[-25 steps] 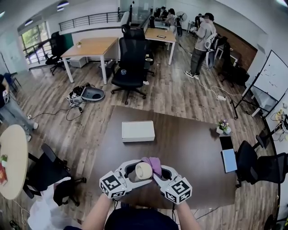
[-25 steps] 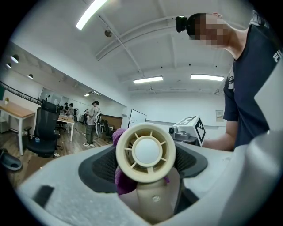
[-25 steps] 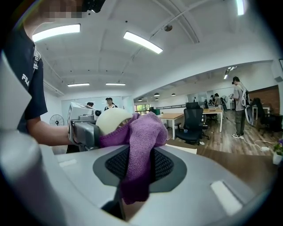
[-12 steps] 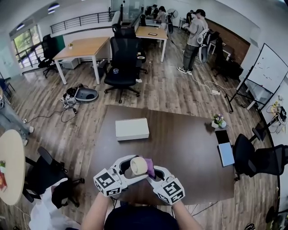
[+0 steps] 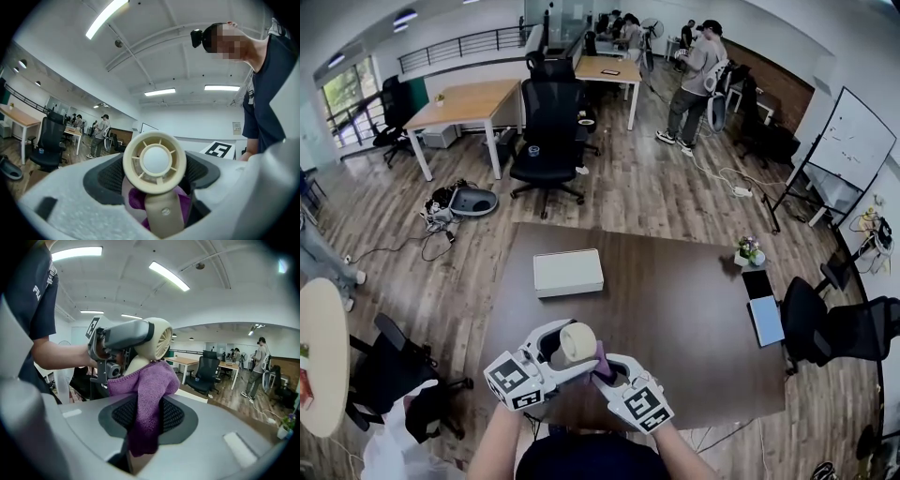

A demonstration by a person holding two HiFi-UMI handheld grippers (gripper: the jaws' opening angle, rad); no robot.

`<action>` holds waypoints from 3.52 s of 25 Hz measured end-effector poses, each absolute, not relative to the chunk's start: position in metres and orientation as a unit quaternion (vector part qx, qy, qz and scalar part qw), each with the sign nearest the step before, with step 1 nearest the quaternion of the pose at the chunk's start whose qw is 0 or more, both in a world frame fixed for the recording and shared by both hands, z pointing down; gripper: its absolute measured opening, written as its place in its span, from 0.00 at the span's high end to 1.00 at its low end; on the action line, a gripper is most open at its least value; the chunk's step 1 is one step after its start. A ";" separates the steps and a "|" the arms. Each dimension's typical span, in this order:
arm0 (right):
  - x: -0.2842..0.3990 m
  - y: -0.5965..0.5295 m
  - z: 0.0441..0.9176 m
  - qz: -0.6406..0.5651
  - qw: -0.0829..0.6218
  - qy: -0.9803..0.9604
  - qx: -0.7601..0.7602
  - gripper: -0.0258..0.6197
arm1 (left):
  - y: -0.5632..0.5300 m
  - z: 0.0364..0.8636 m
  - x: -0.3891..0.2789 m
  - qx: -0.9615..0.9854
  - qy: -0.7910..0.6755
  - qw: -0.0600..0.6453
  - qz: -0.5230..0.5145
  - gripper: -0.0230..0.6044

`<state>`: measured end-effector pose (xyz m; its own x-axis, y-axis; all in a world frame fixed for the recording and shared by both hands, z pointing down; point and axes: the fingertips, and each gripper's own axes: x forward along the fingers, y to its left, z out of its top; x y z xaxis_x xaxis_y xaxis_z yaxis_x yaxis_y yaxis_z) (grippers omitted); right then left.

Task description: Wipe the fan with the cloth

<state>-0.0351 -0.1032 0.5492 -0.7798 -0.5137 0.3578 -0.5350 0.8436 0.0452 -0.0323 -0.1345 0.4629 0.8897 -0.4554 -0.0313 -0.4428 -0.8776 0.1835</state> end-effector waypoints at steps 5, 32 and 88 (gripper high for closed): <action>-0.026 -0.093 0.534 0.002 0.182 -0.942 0.281 0.78 | -0.137 0.464 -0.027 0.966 -0.238 0.097 -0.040 0.36; -0.021 -0.102 0.528 0.022 0.151 -0.941 0.302 0.78 | -0.134 0.467 -0.018 0.964 -0.233 0.116 -0.052 0.36; 0.005 -0.113 0.491 0.001 0.123 -0.939 0.321 0.78 | -0.115 0.493 -0.016 0.967 -0.197 0.156 -0.047 0.36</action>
